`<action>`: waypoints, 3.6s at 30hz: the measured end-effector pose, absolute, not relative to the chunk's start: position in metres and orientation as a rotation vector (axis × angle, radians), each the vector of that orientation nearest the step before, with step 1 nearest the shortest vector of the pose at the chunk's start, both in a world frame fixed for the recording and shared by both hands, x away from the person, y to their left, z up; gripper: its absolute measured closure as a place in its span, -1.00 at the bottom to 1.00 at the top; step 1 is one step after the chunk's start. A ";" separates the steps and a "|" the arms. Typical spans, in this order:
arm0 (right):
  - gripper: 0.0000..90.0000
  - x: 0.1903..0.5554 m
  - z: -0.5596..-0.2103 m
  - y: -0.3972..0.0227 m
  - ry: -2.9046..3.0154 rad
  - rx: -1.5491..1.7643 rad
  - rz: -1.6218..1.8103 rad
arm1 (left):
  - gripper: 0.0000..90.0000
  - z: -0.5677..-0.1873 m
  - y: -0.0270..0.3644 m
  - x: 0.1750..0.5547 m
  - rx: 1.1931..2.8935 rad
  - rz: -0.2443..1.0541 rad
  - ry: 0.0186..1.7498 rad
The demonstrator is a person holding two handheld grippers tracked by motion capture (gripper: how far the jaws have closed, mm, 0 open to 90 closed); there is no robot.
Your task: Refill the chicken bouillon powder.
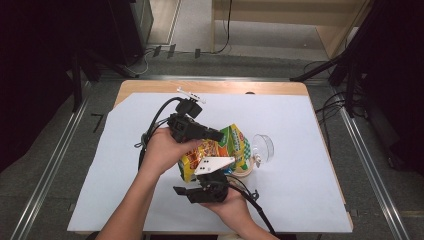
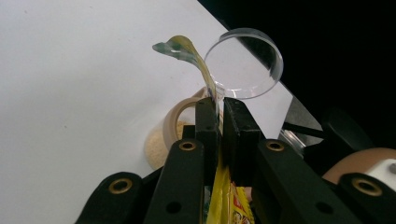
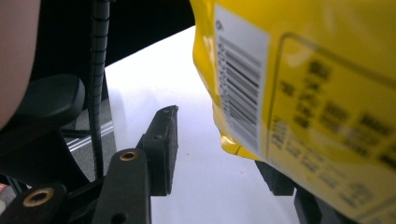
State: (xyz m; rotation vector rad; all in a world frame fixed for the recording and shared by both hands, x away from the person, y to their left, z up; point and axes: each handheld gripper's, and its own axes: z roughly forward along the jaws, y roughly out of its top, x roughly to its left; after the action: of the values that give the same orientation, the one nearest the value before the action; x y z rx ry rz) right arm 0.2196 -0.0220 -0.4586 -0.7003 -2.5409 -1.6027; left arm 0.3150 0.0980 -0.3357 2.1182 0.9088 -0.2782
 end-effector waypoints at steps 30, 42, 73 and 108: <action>0.01 0.215 -0.474 -0.034 -2.582 -0.785 -1.620 | 0.90 -0.344 0.126 0.312 2.163 -0.338 0.890; 0.04 0.216 -0.478 -0.034 -2.629 -0.761 -1.595 | 0.79 -0.348 0.120 0.313 2.161 -0.322 0.872; 0.08 0.212 -0.475 -0.033 -2.666 -0.734 -1.557 | 0.97 -0.346 0.140 0.312 2.174 -0.308 0.765; 0.16 0.207 -0.485 -0.036 -2.713 -0.739 -1.526 | 0.89 -0.367 0.124 0.316 2.118 -0.371 0.735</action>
State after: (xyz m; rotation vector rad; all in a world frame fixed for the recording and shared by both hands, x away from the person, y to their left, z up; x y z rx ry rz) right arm 0.2072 -0.0362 -0.4854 -0.7385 -2.7130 -1.5264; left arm 0.3157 0.1239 -0.3673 2.1181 0.7349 -0.3709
